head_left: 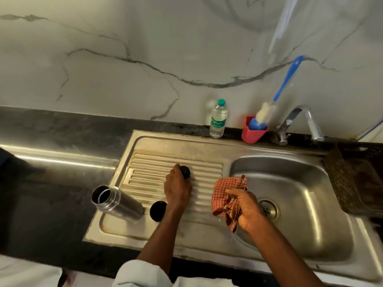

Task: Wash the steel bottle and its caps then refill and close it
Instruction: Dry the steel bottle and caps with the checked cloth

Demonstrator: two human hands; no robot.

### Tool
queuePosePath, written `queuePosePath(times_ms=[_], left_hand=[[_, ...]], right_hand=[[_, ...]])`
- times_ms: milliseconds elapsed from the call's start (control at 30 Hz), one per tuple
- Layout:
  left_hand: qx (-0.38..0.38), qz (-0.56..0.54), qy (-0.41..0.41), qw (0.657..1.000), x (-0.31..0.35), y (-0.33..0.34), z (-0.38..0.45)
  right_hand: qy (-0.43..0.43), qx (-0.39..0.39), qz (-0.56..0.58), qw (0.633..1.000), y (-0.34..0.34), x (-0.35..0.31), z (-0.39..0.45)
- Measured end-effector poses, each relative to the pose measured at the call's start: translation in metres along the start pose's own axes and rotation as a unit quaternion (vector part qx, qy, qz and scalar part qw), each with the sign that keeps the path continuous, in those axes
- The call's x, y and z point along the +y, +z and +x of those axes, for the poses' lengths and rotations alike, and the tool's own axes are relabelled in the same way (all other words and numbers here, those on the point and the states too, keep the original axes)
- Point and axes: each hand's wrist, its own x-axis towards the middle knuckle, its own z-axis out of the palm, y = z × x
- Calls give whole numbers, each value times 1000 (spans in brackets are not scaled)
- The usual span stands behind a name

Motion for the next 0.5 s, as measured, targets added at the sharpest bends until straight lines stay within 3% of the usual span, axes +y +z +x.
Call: queuePosePath(times_ms=[100,267,500], left_hand=[[7,-20,-14,1000,8,1,-2],[-18,-197,26,980,55,2,-25],[-125,-423,115,890,142,-4,-64]], right_hand=[[-6,18,12,1000,-12,-5,1],[-38,65,29,997,-32,-15,1],[-126,135,81,979,-73,-46,-5]])
